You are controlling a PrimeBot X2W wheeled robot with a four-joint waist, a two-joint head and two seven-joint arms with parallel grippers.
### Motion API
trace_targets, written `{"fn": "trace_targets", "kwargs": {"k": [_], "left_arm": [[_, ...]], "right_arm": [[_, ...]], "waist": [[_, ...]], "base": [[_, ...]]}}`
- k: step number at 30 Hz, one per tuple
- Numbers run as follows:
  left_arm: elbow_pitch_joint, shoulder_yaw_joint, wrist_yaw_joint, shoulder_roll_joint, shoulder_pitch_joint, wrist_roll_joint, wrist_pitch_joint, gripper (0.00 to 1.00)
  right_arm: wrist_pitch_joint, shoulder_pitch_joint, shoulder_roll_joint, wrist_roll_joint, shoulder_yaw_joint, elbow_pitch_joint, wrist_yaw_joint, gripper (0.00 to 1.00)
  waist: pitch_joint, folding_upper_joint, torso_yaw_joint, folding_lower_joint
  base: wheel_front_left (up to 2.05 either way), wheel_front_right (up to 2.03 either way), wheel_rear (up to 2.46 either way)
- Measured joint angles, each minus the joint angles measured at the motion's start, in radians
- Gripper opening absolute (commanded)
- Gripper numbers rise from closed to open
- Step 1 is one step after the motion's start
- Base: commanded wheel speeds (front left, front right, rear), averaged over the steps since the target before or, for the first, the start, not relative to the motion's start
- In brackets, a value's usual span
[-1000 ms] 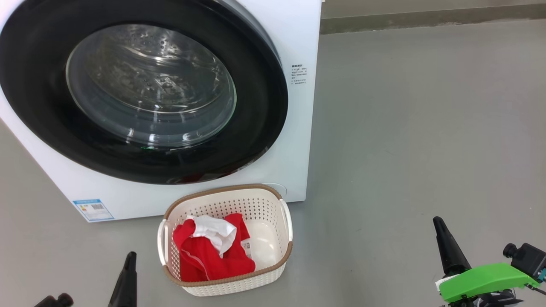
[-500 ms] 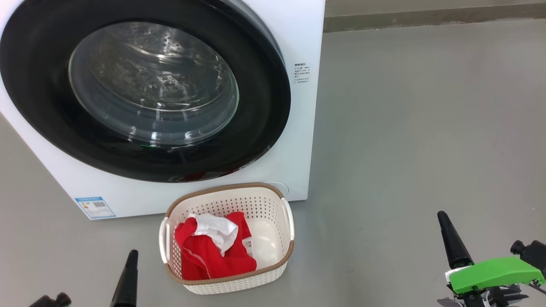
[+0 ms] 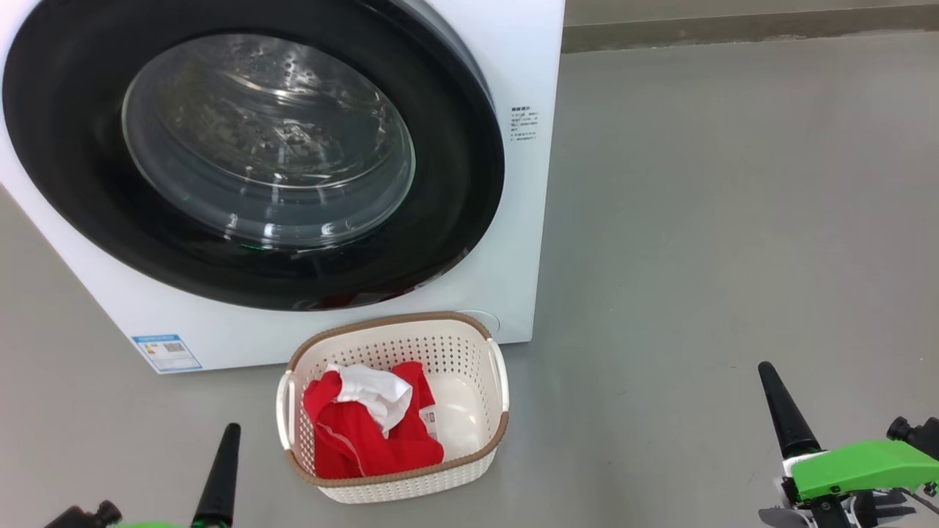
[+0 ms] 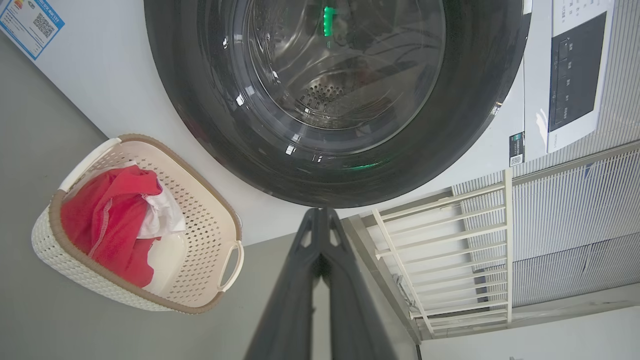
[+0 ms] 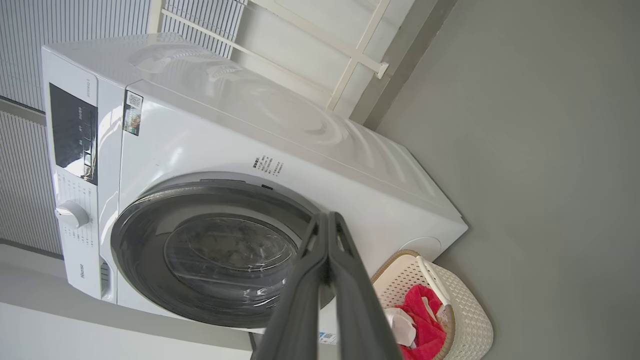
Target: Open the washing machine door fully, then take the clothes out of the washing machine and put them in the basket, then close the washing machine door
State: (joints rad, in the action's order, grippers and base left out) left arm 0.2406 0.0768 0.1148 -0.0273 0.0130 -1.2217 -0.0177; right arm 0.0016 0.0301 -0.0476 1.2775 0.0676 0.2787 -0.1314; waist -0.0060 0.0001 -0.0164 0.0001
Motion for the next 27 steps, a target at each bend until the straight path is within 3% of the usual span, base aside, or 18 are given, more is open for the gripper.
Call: {"fn": "trace_targets", "kwargs": {"k": [27], "left_arm": [[0.021, 0.003, 0.002, -0.005, 0.042, -0.316, -0.077, 0.0]], "right_arm": [[0.078, 0.021, -0.002, 0.284, 0.038, -0.003, 0.001, 0.0]], "waist": [[0.008, 0.0, 0.014, 0.0]], "base": [[0.0, 0.0, 0.0]]}}
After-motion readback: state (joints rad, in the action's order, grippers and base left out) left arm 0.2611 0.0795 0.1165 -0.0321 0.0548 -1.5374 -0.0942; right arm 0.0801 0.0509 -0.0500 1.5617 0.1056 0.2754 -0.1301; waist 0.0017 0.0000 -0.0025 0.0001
